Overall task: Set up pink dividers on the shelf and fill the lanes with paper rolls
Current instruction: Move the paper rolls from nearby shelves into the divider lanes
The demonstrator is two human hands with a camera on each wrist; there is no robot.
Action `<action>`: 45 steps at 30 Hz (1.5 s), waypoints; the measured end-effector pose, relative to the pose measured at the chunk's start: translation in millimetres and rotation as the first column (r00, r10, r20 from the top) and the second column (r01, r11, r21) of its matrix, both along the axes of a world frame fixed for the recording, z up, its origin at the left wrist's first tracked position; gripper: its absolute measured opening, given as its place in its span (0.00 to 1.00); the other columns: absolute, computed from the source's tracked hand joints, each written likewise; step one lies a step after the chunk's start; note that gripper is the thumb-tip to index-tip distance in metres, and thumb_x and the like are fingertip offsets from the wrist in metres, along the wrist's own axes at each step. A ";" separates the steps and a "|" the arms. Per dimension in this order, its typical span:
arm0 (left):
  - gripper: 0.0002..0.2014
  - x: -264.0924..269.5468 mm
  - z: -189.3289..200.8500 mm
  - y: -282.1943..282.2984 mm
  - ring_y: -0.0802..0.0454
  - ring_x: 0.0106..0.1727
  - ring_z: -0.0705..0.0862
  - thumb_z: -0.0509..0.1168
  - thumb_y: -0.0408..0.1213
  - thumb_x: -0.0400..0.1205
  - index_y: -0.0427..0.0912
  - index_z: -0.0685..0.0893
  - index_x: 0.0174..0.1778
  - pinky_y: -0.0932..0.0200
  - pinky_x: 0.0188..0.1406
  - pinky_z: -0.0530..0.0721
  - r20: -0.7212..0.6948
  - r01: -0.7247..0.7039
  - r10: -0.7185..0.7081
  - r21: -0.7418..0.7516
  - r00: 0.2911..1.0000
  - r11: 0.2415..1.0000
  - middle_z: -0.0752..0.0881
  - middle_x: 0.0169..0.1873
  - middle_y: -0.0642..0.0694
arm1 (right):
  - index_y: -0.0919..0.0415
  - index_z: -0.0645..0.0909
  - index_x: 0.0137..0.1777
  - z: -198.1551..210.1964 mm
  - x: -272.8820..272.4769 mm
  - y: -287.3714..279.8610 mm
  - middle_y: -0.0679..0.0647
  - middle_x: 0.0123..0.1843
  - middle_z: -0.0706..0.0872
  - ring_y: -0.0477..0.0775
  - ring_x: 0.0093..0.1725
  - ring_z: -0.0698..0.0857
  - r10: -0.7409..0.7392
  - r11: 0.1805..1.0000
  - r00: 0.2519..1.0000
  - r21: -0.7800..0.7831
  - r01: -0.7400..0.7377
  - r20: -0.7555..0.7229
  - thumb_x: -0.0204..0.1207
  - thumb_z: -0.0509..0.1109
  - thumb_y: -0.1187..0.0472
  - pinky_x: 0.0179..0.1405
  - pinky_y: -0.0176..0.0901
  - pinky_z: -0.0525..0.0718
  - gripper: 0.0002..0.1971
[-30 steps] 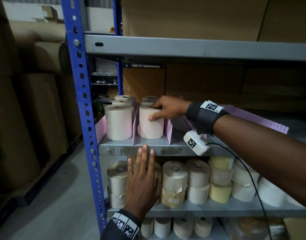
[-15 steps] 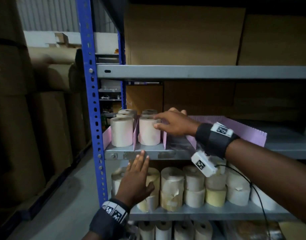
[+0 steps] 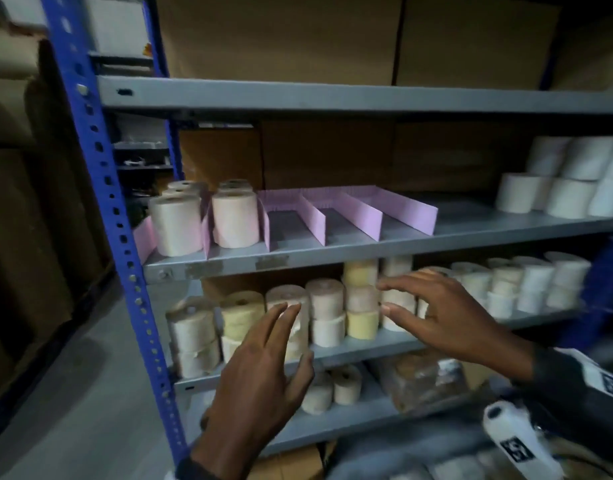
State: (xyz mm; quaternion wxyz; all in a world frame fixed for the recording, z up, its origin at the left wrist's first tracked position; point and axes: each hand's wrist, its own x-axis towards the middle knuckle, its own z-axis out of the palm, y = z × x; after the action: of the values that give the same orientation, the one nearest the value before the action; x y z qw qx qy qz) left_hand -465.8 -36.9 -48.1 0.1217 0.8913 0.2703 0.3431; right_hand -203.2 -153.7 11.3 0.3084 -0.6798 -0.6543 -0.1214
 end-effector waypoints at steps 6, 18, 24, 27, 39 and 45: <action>0.24 43.8 1.0 -47.2 0.47 0.64 0.90 0.75 0.43 0.81 0.47 0.85 0.74 0.53 0.57 0.89 0.083 0.168 -0.166 -0.014 0.983 0.986 0.88 0.68 0.49 | 0.46 0.88 0.59 -36.5 50.0 -82.0 0.34 0.52 0.87 0.33 0.52 0.84 -0.170 0.985 0.979 0.005 0.172 -0.112 0.73 0.74 0.45 0.51 0.34 0.81 0.15; 0.15 260.7 26.2 -87.2 0.63 0.47 0.87 0.71 0.46 0.81 0.54 0.90 0.64 0.68 0.43 0.82 0.186 0.390 -0.389 0.033 0.902 0.920 0.91 0.54 0.59 | 0.40 0.86 0.58 -57.4 222.4 -160.1 0.33 0.53 0.88 0.32 0.53 0.85 -0.361 0.907 0.886 0.110 0.406 -0.293 0.74 0.72 0.41 0.49 0.33 0.85 0.14; 0.14 406.3 53.2 -102.5 0.69 0.57 0.86 0.69 0.49 0.83 0.62 0.88 0.64 0.60 0.57 0.86 0.248 0.468 -0.457 0.017 0.854 0.884 0.89 0.57 0.67 | 0.42 0.88 0.55 -25.1 328.9 -166.5 0.34 0.50 0.89 0.39 0.48 0.88 -0.344 0.837 0.868 0.301 0.456 -0.358 0.72 0.74 0.43 0.42 0.42 0.87 0.13; 0.13 468.8 67.3 -98.8 0.65 0.55 0.88 0.74 0.44 0.83 0.55 0.89 0.64 0.57 0.59 0.86 0.245 0.476 -0.461 0.000 0.853 0.879 0.90 0.57 0.62 | 0.45 0.88 0.55 -7.3 375.8 -161.1 0.34 0.49 0.90 0.37 0.47 0.88 -0.332 0.812 0.866 0.354 0.464 -0.373 0.69 0.70 0.38 0.47 0.37 0.87 0.19; 0.17 646.2 151.4 -0.8 0.53 0.57 0.89 0.73 0.46 0.83 0.46 0.90 0.67 0.57 0.59 0.85 -0.093 0.374 -0.379 -0.070 0.921 0.925 0.93 0.55 0.50 | 0.47 0.85 0.62 44.8 521.1 -76.6 0.38 0.55 0.88 0.37 0.50 0.85 -0.364 0.856 0.856 0.230 0.463 -0.366 0.73 0.72 0.43 0.50 0.38 0.85 0.19; 0.19 720.1 164.6 64.7 0.50 0.48 0.85 0.76 0.38 0.83 0.29 0.88 0.64 0.59 0.51 0.85 -0.177 0.449 -0.503 -0.273 0.846 0.851 0.91 0.51 0.39 | 0.54 0.81 0.69 75.6 570.0 -15.3 0.52 0.66 0.85 0.51 0.64 0.83 -0.409 0.898 0.899 0.108 0.427 -0.159 0.77 0.70 0.46 0.61 0.42 0.79 0.23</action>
State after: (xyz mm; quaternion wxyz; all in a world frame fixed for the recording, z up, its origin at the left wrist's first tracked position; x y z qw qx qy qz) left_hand 254.2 27.9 116.4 0.2677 0.9463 0.0883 0.1585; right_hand 366.8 -169.0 86.9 0.3645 -0.7878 -0.4607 -0.1851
